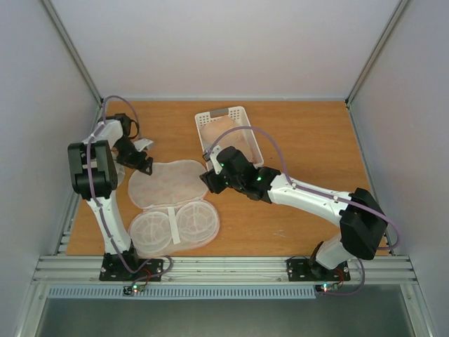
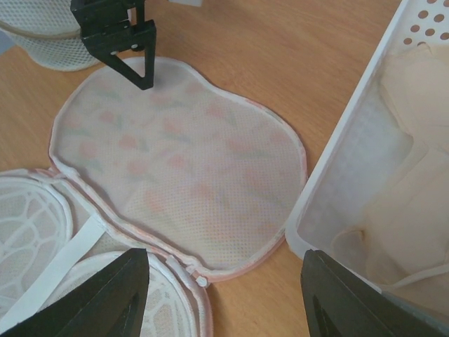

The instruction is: Unzip the laundry bag and remove the bra

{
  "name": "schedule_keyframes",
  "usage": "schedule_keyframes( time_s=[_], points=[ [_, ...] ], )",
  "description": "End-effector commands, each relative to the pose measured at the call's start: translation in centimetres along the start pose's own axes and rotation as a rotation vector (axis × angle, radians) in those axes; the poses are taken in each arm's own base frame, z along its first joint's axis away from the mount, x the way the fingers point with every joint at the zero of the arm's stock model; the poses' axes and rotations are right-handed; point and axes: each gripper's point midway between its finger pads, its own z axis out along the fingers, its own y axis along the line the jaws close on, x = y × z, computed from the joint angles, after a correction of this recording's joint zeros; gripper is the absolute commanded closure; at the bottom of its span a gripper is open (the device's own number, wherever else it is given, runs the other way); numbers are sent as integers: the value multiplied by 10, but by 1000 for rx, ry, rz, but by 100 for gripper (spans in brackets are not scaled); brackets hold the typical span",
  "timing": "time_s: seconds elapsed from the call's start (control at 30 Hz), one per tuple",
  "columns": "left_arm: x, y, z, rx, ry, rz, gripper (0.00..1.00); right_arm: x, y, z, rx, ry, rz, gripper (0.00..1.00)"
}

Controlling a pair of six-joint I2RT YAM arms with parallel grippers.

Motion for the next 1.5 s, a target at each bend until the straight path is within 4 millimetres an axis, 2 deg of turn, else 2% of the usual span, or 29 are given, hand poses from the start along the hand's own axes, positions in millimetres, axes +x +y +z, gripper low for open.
schedule_keyframes(
  time_s=[0.0, 0.2, 0.33, 0.43, 0.53, 0.67, 0.87, 1.0, 1.1, 1.2, 1.27, 1.33, 1.47],
  points=[
    [-9, 13, 10, -38, -15, 56, 11, 3, 1, 4, 6, -6, -9, 40],
    [-10, 3, 20, -3, -7, 112, 38, 4, 3, 8, -2, 1, 1, 40],
    [-7, -4, 21, 15, -21, 142, 49, 6, 2, 9, -1, 5, 2, 40],
    [-6, -12, 19, 51, -33, 157, 69, 7, 3, 10, -8, 13, 1, 40],
    [-6, -17, 11, 55, -60, 166, 98, 8, 4, 9, -12, 16, 0, 40],
    [-9, -18, -20, -17, -128, 165, 99, 15, 5, 6, -24, 29, -15, 40],
    [-7, -12, -83, -133, -225, 98, 99, 40, 28, 5, -132, 77, -58, 40],
    [-1, -13, -124, -211, -293, 71, 99, 52, 34, 7, -159, 90, -50, 40],
    [3, -19, -153, -248, -345, 61, 99, 59, 34, 13, -161, 102, -39, 40],
    [10, -35, -174, -246, -406, 72, 99, 65, 34, 22, -157, 119, -29, 40],
    [18, -56, -182, -217, -453, 117, 99, 71, 33, 30, -151, 143, -18, 40],
    [33, -80, -177, -179, -484, 201, 99, 76, 33, 37, -152, 159, -3, 40],
    [71, -105, -166, -226, -487, 348, 99, 80, 35, 43, -165, 159, 25, 40]
  ],
)
